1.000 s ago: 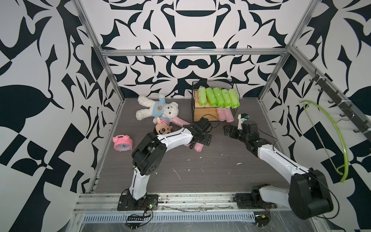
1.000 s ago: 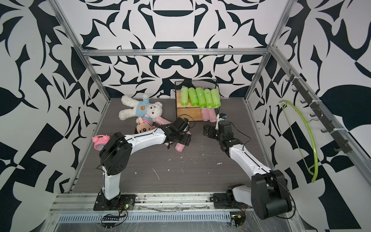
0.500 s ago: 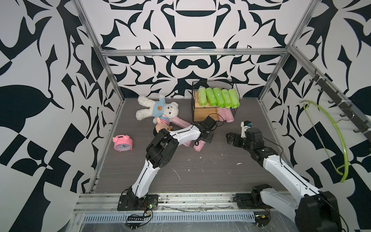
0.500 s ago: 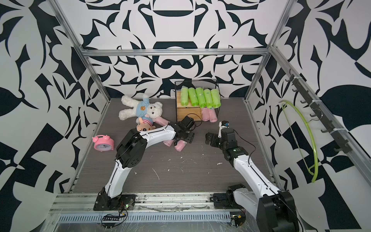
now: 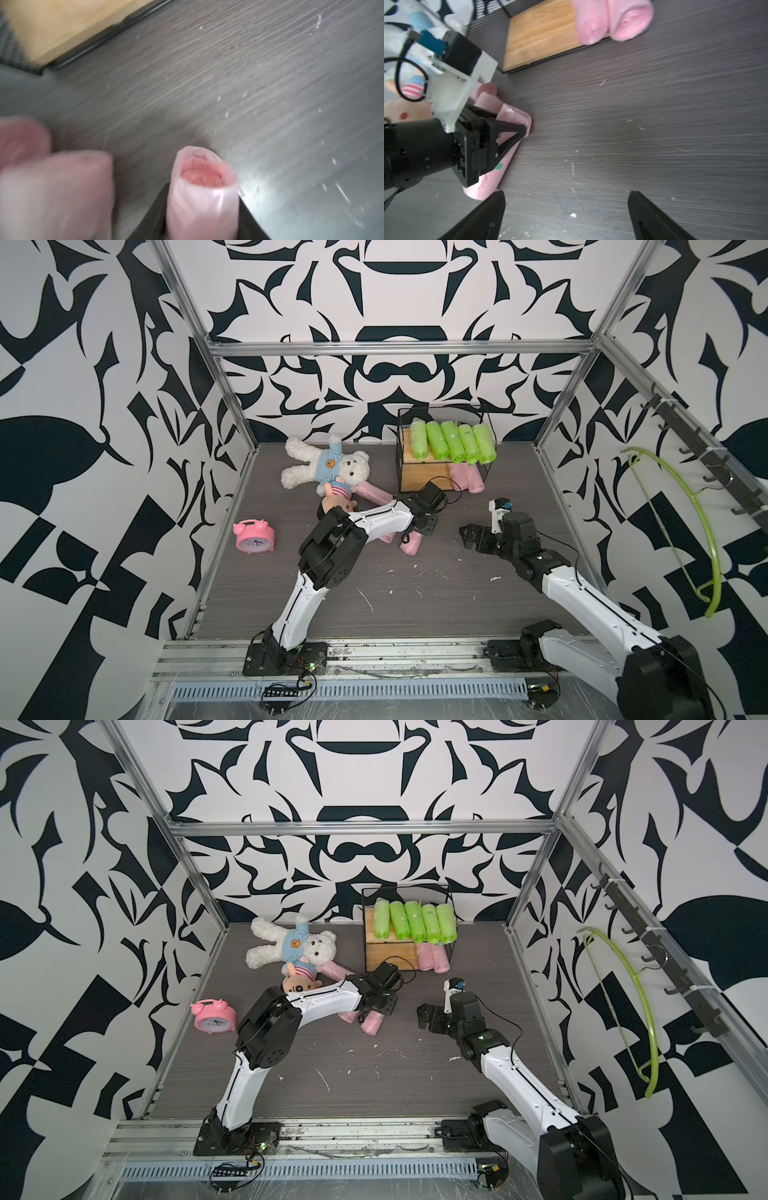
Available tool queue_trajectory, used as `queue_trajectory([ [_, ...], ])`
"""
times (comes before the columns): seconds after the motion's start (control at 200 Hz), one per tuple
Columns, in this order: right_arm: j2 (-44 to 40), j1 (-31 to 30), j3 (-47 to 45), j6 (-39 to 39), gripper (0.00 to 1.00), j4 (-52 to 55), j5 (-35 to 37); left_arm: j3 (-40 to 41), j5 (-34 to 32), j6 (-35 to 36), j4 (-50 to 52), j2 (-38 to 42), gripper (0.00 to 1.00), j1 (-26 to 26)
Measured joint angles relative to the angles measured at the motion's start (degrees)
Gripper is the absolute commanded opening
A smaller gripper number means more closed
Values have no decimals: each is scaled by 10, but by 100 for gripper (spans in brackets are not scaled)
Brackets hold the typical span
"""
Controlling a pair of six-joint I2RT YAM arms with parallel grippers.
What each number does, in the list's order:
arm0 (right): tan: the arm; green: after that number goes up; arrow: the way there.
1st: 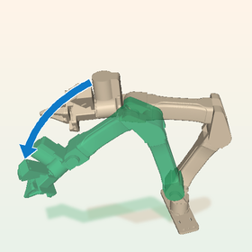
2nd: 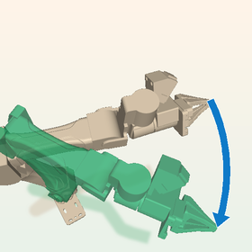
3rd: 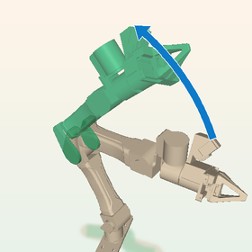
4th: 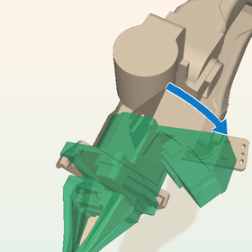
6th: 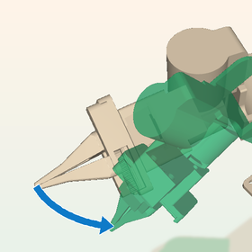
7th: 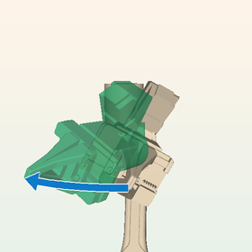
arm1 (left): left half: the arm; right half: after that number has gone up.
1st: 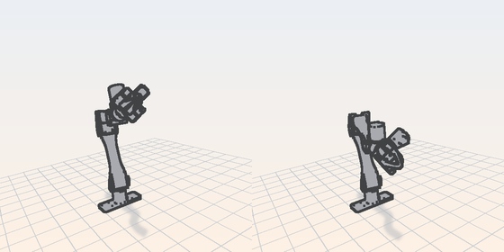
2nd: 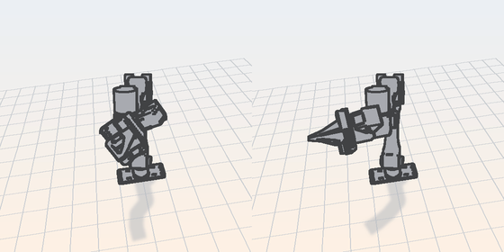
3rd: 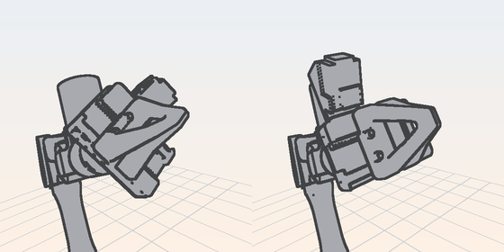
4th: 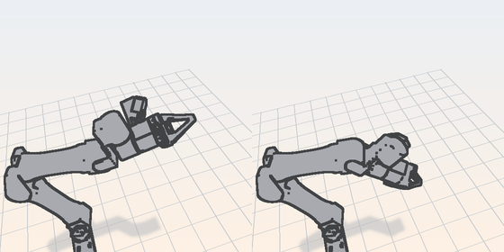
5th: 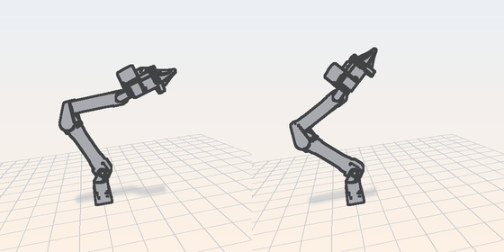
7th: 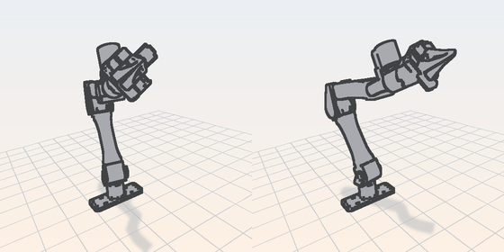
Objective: Sort the rolls of trash bags by color and place them on the shelf
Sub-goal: Pick up the roll of trash bags from the center of the board.
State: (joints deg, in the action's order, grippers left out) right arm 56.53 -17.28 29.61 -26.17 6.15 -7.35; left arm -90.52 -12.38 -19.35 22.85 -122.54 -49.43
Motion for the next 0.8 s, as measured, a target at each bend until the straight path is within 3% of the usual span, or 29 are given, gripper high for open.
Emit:
queue_trajectory([
  [0.225, -33, -83, -2, -43, 96, -59, -20, 140, 42, -85, -101, 186, 27, 24],
  [0.415, -30, -174, -7, -103, 98, -172, -21, 255, 74, -212, -248, 342, 27, 50],
  [0.665, 30, -271, -12, -156, 98, -330, 11, 370, 76, -361, -386, 424, 27, 52],
  [0.8, 71, -299, -12, -166, 92, -381, 39, 422, 67, -427, -440, 449, 27, 52],
])
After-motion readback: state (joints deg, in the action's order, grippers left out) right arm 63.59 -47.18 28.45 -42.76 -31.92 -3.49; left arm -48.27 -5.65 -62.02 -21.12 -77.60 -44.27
